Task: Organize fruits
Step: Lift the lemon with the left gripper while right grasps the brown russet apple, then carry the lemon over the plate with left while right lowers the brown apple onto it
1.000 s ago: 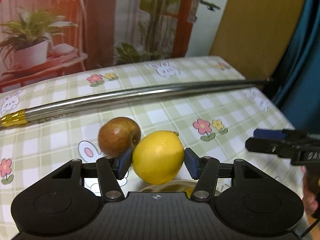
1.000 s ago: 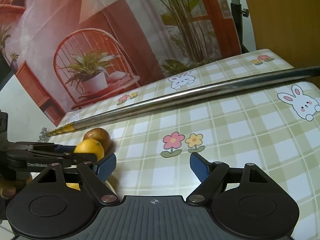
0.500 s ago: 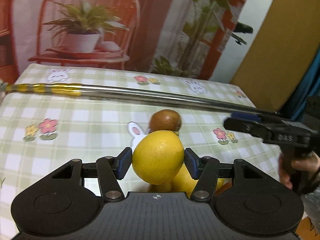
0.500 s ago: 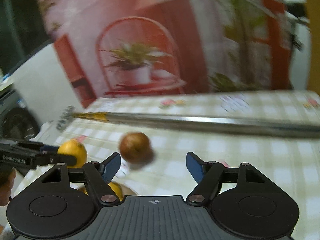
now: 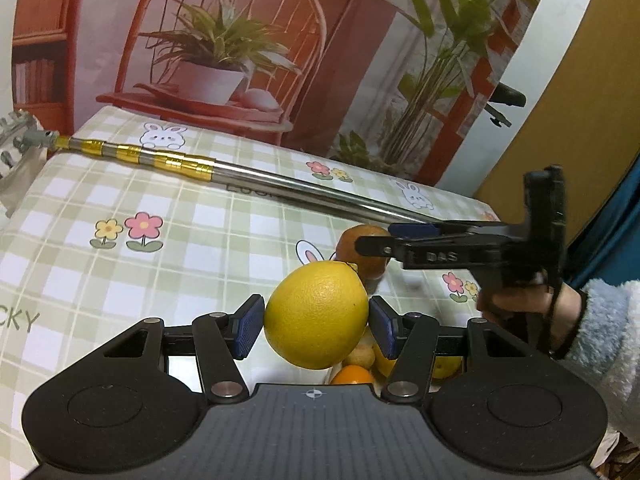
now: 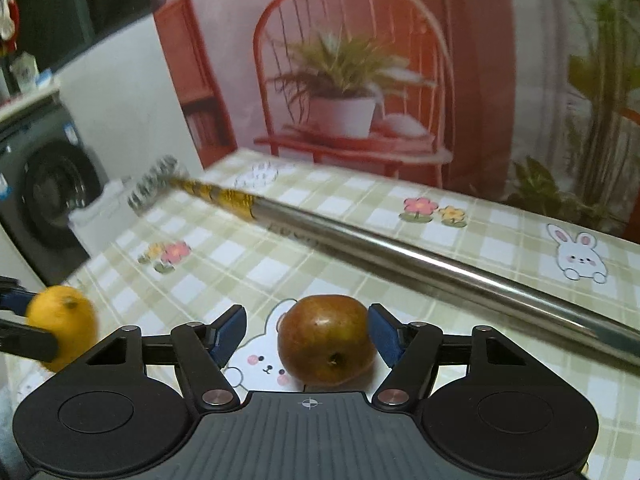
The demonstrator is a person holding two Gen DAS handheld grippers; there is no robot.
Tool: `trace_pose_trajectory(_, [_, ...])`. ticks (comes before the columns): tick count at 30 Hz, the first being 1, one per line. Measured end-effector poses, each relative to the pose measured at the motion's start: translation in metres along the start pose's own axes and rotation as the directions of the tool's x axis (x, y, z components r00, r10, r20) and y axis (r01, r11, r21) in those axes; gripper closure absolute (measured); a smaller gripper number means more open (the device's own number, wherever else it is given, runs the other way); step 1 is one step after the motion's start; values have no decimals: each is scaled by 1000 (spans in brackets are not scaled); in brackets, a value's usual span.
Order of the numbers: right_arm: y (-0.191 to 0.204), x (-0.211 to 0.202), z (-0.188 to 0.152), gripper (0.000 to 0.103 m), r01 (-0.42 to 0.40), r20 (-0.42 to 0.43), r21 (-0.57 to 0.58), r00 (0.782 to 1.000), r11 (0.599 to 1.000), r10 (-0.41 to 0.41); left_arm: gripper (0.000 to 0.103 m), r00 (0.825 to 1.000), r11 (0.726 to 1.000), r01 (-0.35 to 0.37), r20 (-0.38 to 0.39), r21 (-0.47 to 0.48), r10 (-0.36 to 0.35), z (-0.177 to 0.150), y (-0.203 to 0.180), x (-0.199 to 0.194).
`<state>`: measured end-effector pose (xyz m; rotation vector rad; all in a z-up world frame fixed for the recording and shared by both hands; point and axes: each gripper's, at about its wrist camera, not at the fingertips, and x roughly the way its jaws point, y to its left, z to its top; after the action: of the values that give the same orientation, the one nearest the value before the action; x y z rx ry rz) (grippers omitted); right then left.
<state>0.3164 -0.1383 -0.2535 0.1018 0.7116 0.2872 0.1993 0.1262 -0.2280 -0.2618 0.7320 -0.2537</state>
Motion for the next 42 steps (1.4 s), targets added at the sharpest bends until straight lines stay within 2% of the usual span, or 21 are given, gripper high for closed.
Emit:
trace_pose_trajectory(4, [0,22,2,33,59,-54,12,997,998,-58,43,1000,1000,10,-6,-8,-10,-7,4,-1])
trace_pose_trajectory(7, [-5,37,1,36,64,-114,34,992,997,-60,43,1000,1000,19,-16,-10,-19,-11,4,1])
trace_pose_trajectory(9, [-8,40,-1,39,63,-121,49,991,997,-57,43,999,1000,24,-22,-8,-24,-14,2,2])
trace_pose_trajectory(14, [-10,33,-6,40,70,-112,76,992,995,-61,43,998,998,57,-43,20,-56,-18,-6,4])
trace_pose_trajectory(23, [-9,-40,-32,40,5,17,167,1000,986,-8,43,991,989,112,-84,94,-104,-30,-31,12])
trace_pose_trajectory(31, [9,-108,-77,40,-4,123,178,992,984,-19,43,988,985,115,-120,127,-100,-37,-39,19])
trace_pose_trajectory(36, [15,-127,-103,40,-15,156,223,987,975,-20,43,987,982,104,-141,158,-82,-41,-47,24])
trace_pose_trajectory(42, [20,-137,-117,40,-8,175,239,984,971,-35,43,987,985,95,-141,146,-75,-42,-46,26])
